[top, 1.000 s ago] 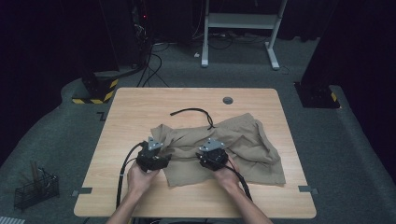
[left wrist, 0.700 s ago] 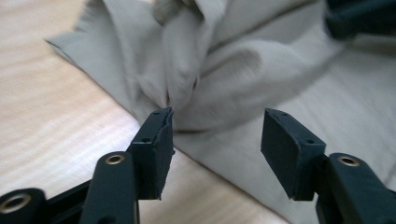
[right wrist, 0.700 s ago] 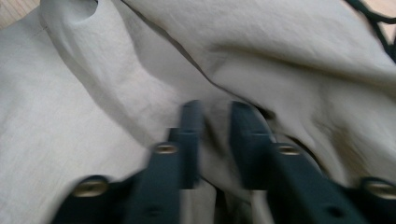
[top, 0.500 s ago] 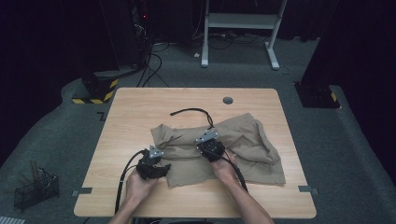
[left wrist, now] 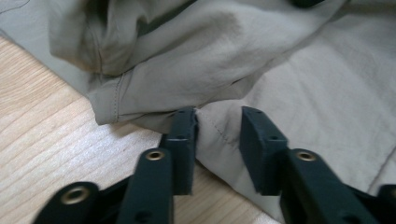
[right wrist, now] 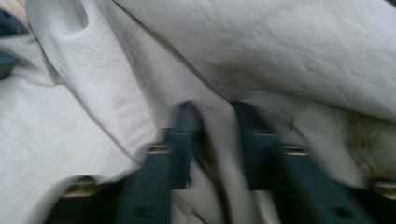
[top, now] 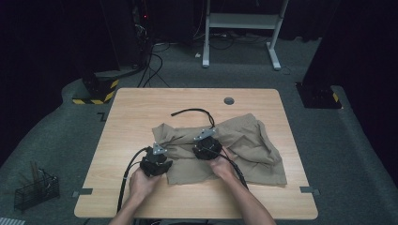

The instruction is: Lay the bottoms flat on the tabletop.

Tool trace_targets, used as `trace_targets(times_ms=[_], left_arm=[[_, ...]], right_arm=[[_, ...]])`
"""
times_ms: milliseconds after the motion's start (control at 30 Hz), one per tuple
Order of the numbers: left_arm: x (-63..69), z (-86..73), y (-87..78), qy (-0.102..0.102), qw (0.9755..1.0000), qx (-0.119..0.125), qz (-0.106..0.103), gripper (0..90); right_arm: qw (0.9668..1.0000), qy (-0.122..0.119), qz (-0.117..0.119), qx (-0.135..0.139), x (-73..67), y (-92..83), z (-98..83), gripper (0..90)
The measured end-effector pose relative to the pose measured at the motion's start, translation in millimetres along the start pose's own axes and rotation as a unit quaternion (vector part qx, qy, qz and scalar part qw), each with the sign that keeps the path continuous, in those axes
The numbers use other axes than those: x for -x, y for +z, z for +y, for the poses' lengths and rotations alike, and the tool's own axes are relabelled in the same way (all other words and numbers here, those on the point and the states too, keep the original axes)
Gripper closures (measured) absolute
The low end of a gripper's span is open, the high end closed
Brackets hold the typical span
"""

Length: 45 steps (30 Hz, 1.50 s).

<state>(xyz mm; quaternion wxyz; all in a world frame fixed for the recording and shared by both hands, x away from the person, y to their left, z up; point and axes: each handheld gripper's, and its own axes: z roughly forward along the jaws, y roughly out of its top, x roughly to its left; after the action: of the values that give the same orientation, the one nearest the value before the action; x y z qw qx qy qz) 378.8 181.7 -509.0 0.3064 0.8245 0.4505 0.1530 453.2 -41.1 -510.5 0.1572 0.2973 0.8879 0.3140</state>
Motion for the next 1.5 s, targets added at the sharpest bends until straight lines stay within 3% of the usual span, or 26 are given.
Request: trace_targets(times_ms=[33,100,233,333,433,533,600,667,700,733,800,833,867,1000,1133,1233,1267,1333,1400,1433,1467,1500], left_arm=[[-0.4,0.1,0.3,0.001,1.0000,0.001,-0.005,78.2],[0.8,0.0,0.5,0.004,0.9999,0.002,-0.009,85.6],[3.9,-6.8,-5.0,0.012,0.9999,0.007,-0.006,88.2],[5.6,-17.5,-14.0,0.003,0.9996,0.017,-0.024,88.2],[14.8,-21.0,-20.4,0.013,0.9994,0.015,-0.029,88.2],[22.0,-23.8,-24.0,0.025,0.9991,0.002,-0.035,88.1],[22.6,-26.9,-26.7,0.022,0.9988,-0.003,-0.044,87.4],[21.5,-26.6,-30.3,0.016,0.9986,0.003,-0.049,84.7],[19.9,-24.5,-32.1,0.012,0.9987,0.011,-0.048,74.6],[17.7,-21.0,-33.9,0.008,0.9988,0.020,-0.045,74.6],[13.3,-10.9,-35.7,0.001,0.9990,0.033,-0.030,64.0],[11.1,-5.1,-35.5,-0.002,0.9991,0.036,-0.023,53.7],[8.8,0.5,-34.6,-0.005,0.9991,0.038,-0.016,53.7],[-5.9,20.9,-22.1,-0.015,0.9994,0.018,0.026,43.6],[-25.0,36.1,-6.3,-0.039,0.9974,0.002,0.062,41.3],[-35.5,45.0,3.9,-0.055,0.9960,-0.002,0.070,41.2],[-38.3,46.9,7.1,-0.059,0.9958,-0.001,0.070,43.3],[-42.5,50.6,14.1,-0.060,0.9955,-0.010,0.073,45.3],[-45.1,52.7,18.5,-0.052,0.9959,-0.013,0.072,57.8],[-45.8,53.6,19.7,-0.048,0.9962,-0.012,0.071,70.6],[-46.3,53.9,20.0,-0.046,0.9966,-0.009,0.068,70.6],[-46.7,54.0,20.1,-0.045,0.9968,-0.008,0.065,76.1]], right_arm=[[1.0000,0.000,0.001,-0.001,1.2,-0.1,0.5,80.6],[1.0000,-0.003,-0.004,0.003,4.1,-2.6,1.7,86.7],[0.9993,0.012,-0.025,0.023,18.6,-13.5,6.4,88.0],[0.9989,0.028,-0.019,0.033,28.0,-15.4,13.7,88.0],[0.9991,0.009,-0.030,0.029,24.4,-9.4,19.2,87.9],[0.9986,0.023,-0.036,0.030,22.8,2.3,21.2,86.6],[0.9978,0.046,-0.039,0.027,26.0,4.9,19.3,81.6],[0.9978,0.049,-0.034,0.028,25.5,1.4,16.2,72.1],[0.9973,0.046,-0.034,0.046,20.8,-8.0,13.5,65.2],[0.9973,0.046,-0.034,0.046,20.8,-8.0,13.5,65.2],[0.9964,0.048,-0.022,0.066,12.8,-20.9,11.4,62.5],[0.9961,0.038,-0.008,0.080,-0.2,-31.1,8.4,62.0],[0.9961,0.038,-0.008,0.080,-0.2,-31.1,8.4,62.0],[0.9967,0.014,0.026,0.076,-28.2,-35.7,-1.8,61.8],[0.9975,-0.006,0.044,0.054,-47.2,-25.8,-10.3,60.0],[0.9975,-0.008,0.057,0.041,-54.0,-18.3,-12.7,59.4],[0.9973,-0.016,0.066,0.028,-58.3,-13.6,-14.1,59.7],[0.9968,-0.026,0.070,0.028,-60.8,-11.9,-15.8,62.2],[0.9957,-0.033,0.080,0.032,-62.7,-13.7,-18.3,69.6],[0.9950,-0.042,0.084,0.034,-63.9,-16.7,-21.5,78.1],[0.9950,-0.042,0.084,0.034,-63.9,-16.7,-21.5,78.1],[0.9944,-0.051,0.086,0.034,-64.7,-18.8,-23.8,82.1]])
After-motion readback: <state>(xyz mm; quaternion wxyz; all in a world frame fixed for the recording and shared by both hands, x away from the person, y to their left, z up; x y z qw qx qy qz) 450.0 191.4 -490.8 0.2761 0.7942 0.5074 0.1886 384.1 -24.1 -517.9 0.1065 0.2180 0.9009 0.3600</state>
